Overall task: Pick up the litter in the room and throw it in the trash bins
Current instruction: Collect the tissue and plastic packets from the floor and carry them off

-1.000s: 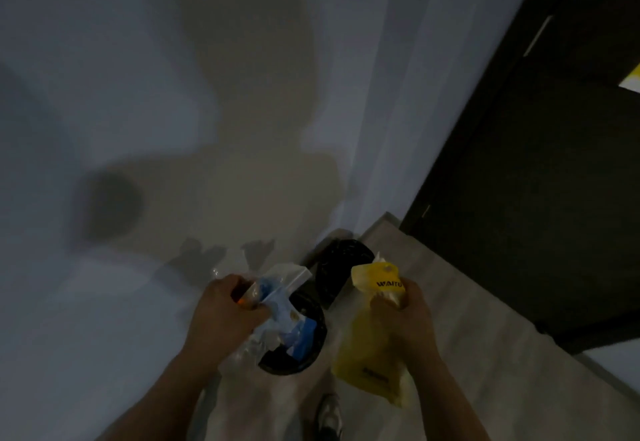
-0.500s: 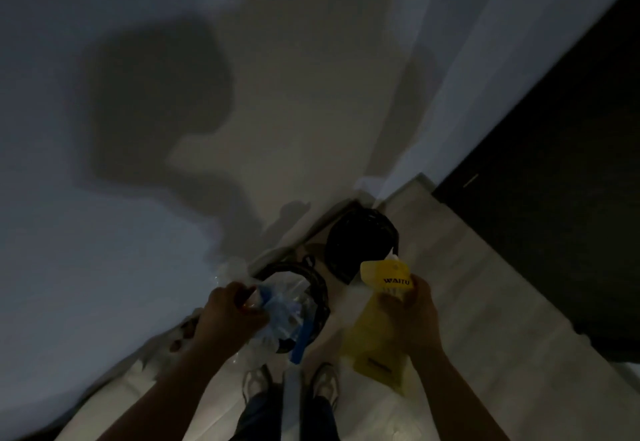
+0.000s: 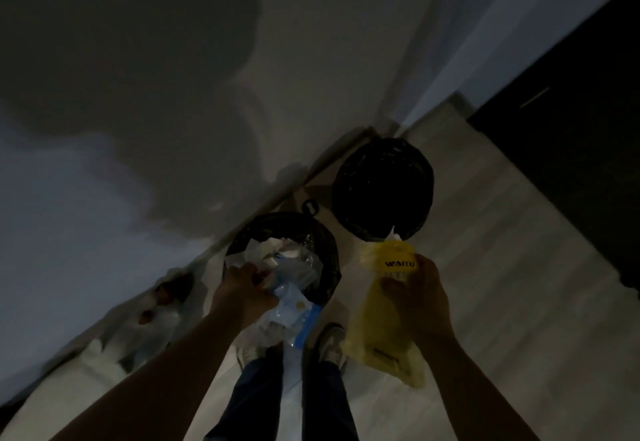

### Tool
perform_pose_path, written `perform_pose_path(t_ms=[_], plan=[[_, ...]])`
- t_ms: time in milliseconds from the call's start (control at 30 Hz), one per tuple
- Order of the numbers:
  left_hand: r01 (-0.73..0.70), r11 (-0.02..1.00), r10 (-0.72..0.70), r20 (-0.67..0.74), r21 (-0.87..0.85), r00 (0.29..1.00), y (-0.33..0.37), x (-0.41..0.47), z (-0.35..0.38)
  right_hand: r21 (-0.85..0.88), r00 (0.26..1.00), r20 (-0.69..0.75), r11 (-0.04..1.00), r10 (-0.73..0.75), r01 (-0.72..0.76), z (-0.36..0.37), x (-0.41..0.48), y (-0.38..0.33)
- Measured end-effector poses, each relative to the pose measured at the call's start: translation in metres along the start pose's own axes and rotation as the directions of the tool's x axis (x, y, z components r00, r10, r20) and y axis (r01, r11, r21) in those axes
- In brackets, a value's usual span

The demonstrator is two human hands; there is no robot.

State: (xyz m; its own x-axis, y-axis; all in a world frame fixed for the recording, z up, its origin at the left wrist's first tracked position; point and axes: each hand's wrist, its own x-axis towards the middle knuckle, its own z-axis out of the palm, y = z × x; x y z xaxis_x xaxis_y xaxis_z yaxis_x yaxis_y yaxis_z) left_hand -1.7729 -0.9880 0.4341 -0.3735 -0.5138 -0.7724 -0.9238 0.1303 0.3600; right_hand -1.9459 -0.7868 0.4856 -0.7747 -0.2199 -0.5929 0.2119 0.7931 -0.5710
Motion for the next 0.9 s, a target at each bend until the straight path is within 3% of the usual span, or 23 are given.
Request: perform_pose_path(t_ms=[200, 367, 500, 733, 900], plan=[[0.011, 0.998, -0.012, 0.005, 0.054, 1.0, -0.021, 0.07, 0.042, -0.018, 0.999, -0.018, 0.999, 0.05, -0.05, 0.039, 0.034, 0.048], [-0.05, 0.978, 0.061, -0.052, 0.203, 0.997, -0.034, 0.108, 0.064, 0.015, 0.997, -0.02, 0.997, 0.073, -0.073, 0.065, 0.05, 0.072], [-0.241, 0.855, 0.205, 0.127, 0.459, 0.97, -0.035, 0.119, 0.069, 0.017, 0.997, -0.027, 0.997, 0.073, -0.072, 0.077, 0.053, 0.082], [-0.191, 0.972, 0.172, 0.141, 0.137, 0.975, -0.039, 0.112, 0.069, -0.021, 0.999, 0.036, 0.999, 0.036, -0.035, 0.087, 0.051, 0.078], [-0.19, 0.973, 0.179, 0.097, 0.128, 0.979, -0.05, 0.102, 0.062, -0.121, 0.995, 0.092, 0.992, -0.024, 0.035, 0.108, 0.055, 0.063]])
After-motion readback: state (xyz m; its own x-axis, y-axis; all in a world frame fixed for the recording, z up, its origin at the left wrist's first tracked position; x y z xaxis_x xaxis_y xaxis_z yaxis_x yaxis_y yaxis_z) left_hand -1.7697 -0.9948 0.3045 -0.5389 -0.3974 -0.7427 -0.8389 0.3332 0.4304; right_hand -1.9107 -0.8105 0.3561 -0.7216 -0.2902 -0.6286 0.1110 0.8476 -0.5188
